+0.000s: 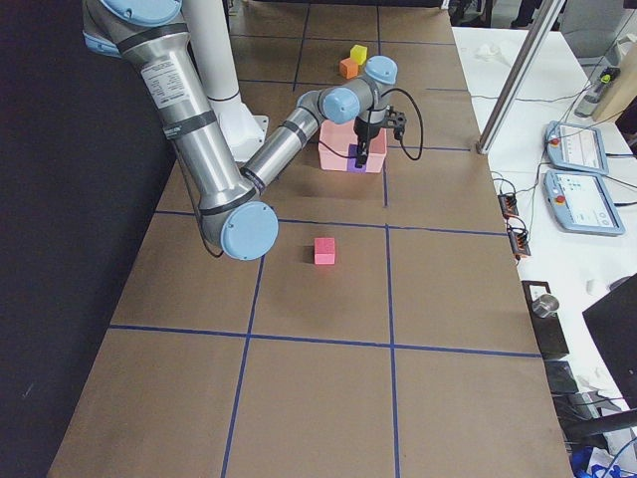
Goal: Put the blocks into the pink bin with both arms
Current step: 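Carry the purple cube with the right gripper into the pink bin, then release the purple cube in the bin while the left gripper grasps the yellow cube, then carry the yellow cube into the bin with the left gripper while the right gripper withdraws, then grasp the magenta cube with the right gripper while the left gripper holds over the bin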
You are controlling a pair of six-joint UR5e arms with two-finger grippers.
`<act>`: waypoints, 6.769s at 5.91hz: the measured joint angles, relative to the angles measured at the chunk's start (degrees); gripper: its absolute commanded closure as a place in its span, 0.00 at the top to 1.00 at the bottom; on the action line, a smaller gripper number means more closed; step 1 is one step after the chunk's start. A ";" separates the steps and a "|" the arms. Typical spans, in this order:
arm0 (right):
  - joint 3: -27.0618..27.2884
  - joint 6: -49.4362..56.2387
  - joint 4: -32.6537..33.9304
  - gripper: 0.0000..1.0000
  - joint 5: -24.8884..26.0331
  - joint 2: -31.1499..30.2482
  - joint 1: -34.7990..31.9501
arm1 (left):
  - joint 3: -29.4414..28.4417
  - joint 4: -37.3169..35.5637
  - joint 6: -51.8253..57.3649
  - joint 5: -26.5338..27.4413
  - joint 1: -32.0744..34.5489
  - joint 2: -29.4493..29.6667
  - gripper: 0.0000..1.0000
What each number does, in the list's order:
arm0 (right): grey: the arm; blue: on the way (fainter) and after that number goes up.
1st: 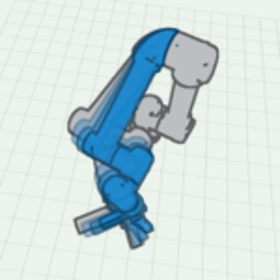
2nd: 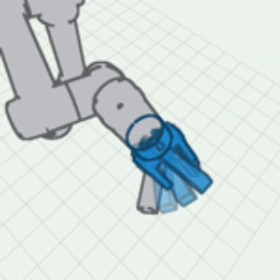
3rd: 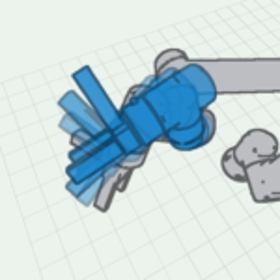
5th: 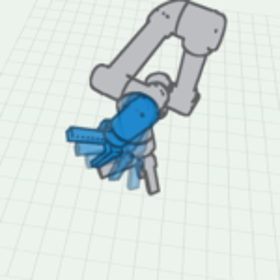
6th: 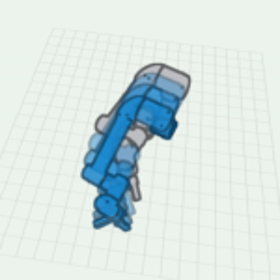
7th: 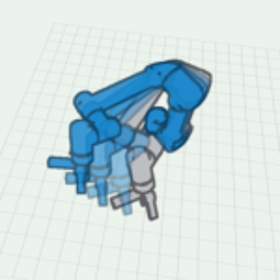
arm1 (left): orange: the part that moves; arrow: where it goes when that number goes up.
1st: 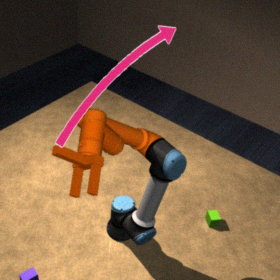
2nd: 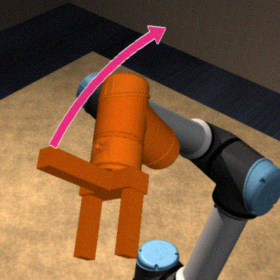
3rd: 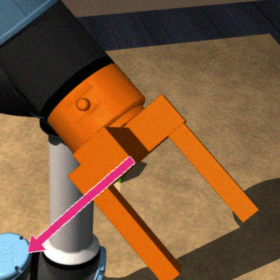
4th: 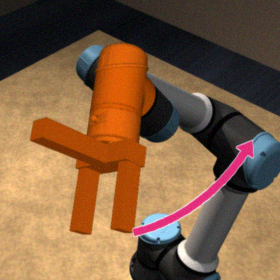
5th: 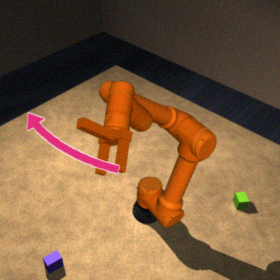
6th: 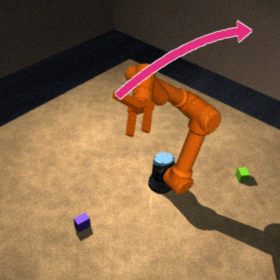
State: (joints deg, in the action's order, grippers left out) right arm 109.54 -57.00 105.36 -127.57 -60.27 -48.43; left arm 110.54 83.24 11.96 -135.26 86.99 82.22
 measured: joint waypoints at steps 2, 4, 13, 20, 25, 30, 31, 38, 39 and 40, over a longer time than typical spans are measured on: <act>-7.02 -17.55 -1.82 0.31 7.44 11.34 9.63 | -0.34 1.88 -0.35 -0.58 -0.54 2.58 1.00; -15.53 -27.12 -8.37 1.00 13.81 17.03 16.19 | -0.91 6.03 -5.78 -2.18 -4.34 3.23 1.00; -9.27 -25.10 -9.73 1.00 10.86 11.99 12.75 | -17.71 43.31 -40.92 10.67 -27.75 5.34 1.00; -8.48 -24.92 -9.74 1.00 11.00 11.05 12.37 | -25.32 46.51 -40.89 12.50 -31.34 9.70 0.40; -2.82 -17.47 -9.74 1.00 10.82 4.93 10.49 | -19.65 38.25 -43.64 12.44 -24.78 19.44 0.37; 8.05 11.82 -10.42 1.00 9.40 -15.39 1.67 | -4.18 15.93 -68.31 15.90 -37.99 32.30 0.39; 8.72 17.51 -11.18 1.00 8.21 -19.17 -1.25 | -3.89 13.30 -73.47 18.36 -42.56 35.73 0.39; 5.38 17.58 -32.29 1.00 5.82 -37.36 -5.10 | -5.42 4.98 -86.05 33.28 -56.81 46.96 1.00; 3.40 15.72 -35.12 1.00 6.58 -37.41 -4.21 | -5.30 4.99 -86.05 33.36 -56.87 46.92 1.00; 1.06 14.54 -37.76 1.00 7.33 -37.39 -2.80 | -5.27 5.00 -86.06 33.39 -56.91 46.86 1.00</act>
State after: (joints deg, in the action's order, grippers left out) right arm 110.60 -42.46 67.60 -120.24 -97.65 -51.23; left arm 105.27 88.24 -74.09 -101.87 30.09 129.08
